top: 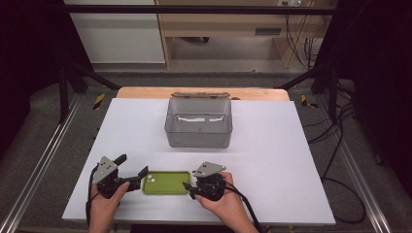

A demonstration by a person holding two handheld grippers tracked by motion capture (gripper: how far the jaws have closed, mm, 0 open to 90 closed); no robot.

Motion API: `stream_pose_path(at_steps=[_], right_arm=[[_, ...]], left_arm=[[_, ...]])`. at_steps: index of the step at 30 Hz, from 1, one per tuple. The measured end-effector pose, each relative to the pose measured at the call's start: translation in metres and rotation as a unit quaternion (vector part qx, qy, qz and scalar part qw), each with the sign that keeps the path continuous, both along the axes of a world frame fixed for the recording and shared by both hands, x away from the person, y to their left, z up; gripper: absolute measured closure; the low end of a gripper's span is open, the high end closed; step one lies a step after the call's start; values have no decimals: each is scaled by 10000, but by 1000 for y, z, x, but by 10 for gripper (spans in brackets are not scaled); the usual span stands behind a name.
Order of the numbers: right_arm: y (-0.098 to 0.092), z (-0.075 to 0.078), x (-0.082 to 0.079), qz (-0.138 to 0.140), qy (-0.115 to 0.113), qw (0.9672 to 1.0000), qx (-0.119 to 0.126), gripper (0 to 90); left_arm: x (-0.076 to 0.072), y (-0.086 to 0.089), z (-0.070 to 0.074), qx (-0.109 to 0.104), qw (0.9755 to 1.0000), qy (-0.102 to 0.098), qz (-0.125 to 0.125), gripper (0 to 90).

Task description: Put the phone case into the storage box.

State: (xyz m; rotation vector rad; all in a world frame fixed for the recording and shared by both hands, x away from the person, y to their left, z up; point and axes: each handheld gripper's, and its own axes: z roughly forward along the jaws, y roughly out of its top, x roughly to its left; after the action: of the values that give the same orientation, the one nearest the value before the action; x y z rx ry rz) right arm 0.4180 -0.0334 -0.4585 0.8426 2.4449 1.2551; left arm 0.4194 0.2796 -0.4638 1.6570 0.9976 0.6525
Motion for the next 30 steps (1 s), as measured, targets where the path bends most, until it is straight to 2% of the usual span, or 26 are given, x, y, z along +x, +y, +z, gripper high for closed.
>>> stream_pose_path(at_steps=[2, 4, 5, 7, 10, 14, 17, 20, 25, 30], right_arm=[[6, 1, 1, 166, -1, 9998, -93, 286], [11, 0, 1, 321, -6, 9994, -129, 214], [13, 0, 1, 430, 17, 9990, -130, 219], [18, 0, 1, 589, -37, 9980, -206, 283], [26, -2, -1, 840, -108, 9956, -388, 474], [35, -6, -2, 1179, -100, 9913, -581, 647], [39, -8, -2, 1384, -86, 9881, -668, 710], [40, -11, -1, 1474, -87, 9861, -757, 753], [42, -16, -2, 1690, -181, 9810, -940, 770], [42, -18, -2, 1795, -348, 9777, -1037, 795]], left_arm=[[0, 1, 0, 8, 10000, -16, 26, 37], [0, 1, 0, -1, 10000, -19, 20, 36], [1, 2, 0, -3, 10000, -17, 34, 36], [1, 2, 0, 23, 10000, -30, 66, 36], [1, 2, 0, 23, 10000, -34, 64, 36], [1, 1, -1, 29, 10000, -28, 57, 36], [1, 1, 0, 28, 10000, -33, 52, 36], [1, 2, -1, 25, 10000, -33, 55, 36], [1, 2, -1, 27, 10000, -30, 59, 36], [1, 1, -1, 23, 10000, -16, 23, 36]])
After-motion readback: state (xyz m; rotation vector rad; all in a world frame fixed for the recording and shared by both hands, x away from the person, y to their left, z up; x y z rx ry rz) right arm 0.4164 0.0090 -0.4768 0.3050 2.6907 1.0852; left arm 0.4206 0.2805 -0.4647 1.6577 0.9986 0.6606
